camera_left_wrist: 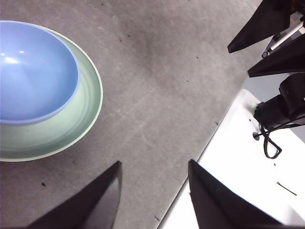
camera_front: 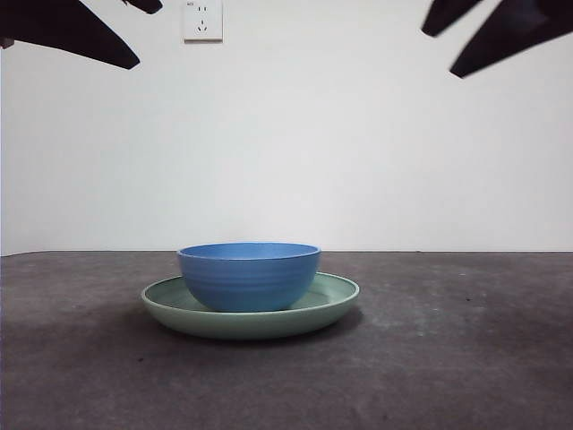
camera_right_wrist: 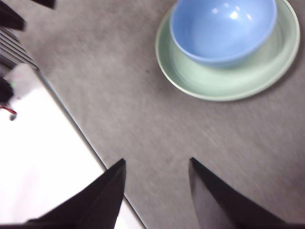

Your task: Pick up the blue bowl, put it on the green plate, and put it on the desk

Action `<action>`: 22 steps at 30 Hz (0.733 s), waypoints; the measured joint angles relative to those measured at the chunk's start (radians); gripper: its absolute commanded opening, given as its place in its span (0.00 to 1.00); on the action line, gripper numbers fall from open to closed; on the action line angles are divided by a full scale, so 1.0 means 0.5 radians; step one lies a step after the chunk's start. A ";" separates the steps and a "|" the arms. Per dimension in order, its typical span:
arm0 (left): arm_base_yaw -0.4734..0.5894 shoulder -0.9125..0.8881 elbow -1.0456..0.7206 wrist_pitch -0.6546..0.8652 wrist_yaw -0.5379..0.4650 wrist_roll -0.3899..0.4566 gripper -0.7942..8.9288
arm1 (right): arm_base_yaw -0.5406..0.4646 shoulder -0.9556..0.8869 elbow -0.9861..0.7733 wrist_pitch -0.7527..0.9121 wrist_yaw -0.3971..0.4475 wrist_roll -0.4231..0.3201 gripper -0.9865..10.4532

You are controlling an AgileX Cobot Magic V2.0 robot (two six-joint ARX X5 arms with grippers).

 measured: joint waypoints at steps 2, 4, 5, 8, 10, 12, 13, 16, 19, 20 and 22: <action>0.000 0.000 0.000 0.001 0.000 0.000 0.31 | 0.004 0.000 0.000 0.043 -0.014 0.000 0.27; 0.000 0.000 0.000 0.001 0.000 0.000 0.31 | 0.004 0.000 0.000 0.056 -0.016 0.005 0.27; 0.000 0.000 0.000 0.001 0.000 0.000 0.31 | 0.004 0.000 0.000 0.055 -0.016 0.006 0.27; 0.000 0.000 0.000 0.001 0.000 0.000 0.31 | 0.004 0.000 0.000 0.055 -0.016 0.014 0.27; 0.000 0.000 0.000 0.000 0.000 0.000 0.31 | 0.004 0.000 0.000 0.055 -0.016 0.014 0.27; 0.000 0.000 0.000 0.000 0.000 0.000 0.30 | 0.004 0.000 0.000 0.055 -0.016 0.014 0.27; 0.000 0.000 0.000 0.000 0.000 0.000 0.30 | 0.004 0.000 0.000 0.055 -0.016 0.014 0.27; 0.000 0.000 0.000 0.000 0.000 0.000 0.28 | 0.004 0.000 0.000 0.055 -0.016 0.014 0.25; 0.000 0.000 0.000 0.000 0.000 0.000 0.11 | 0.004 0.000 0.000 0.055 -0.016 0.015 0.09; 0.000 0.000 0.000 0.000 0.000 0.000 0.09 | 0.004 0.000 0.000 0.055 -0.016 0.015 0.10; 0.000 0.000 0.000 0.000 0.000 -0.002 0.09 | 0.004 0.000 0.000 0.055 -0.016 0.015 0.10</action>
